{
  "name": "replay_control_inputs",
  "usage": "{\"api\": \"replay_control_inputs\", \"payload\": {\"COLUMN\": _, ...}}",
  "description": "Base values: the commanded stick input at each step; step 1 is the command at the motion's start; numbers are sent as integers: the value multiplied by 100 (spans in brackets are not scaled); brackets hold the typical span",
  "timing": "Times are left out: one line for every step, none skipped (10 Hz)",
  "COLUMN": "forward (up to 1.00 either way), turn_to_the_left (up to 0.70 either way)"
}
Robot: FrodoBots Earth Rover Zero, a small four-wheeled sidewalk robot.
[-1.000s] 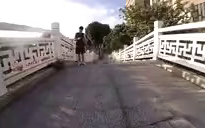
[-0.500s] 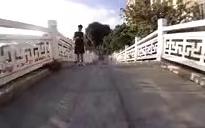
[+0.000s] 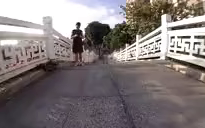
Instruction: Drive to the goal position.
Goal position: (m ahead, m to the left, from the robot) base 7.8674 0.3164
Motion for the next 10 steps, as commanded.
{"api": "replay_control_inputs", "payload": {"forward": 45, "turn_to_the_left": 0}}
{"api": "replay_control_inputs", "payload": {"forward": 45, "turn_to_the_left": 0}}
{"api": "replay_control_inputs", "payload": {"forward": 45, "turn_to_the_left": 0}}
{"api": "replay_control_inputs", "payload": {"forward": 45, "turn_to_the_left": 0}}
{"api": "replay_control_inputs", "payload": {"forward": 45, "turn_to_the_left": 0}}
{"api": "replay_control_inputs", "payload": {"forward": 45, "turn_to_the_left": 0}}
{"api": "replay_control_inputs", "payload": {"forward": 45, "turn_to_the_left": 0}}
{"api": "replay_control_inputs", "payload": {"forward": 45, "turn_to_the_left": 0}}
{"api": "replay_control_inputs", "payload": {"forward": 45, "turn_to_the_left": 0}}
{"api": "replay_control_inputs", "payload": {"forward": 45, "turn_to_the_left": 0}}
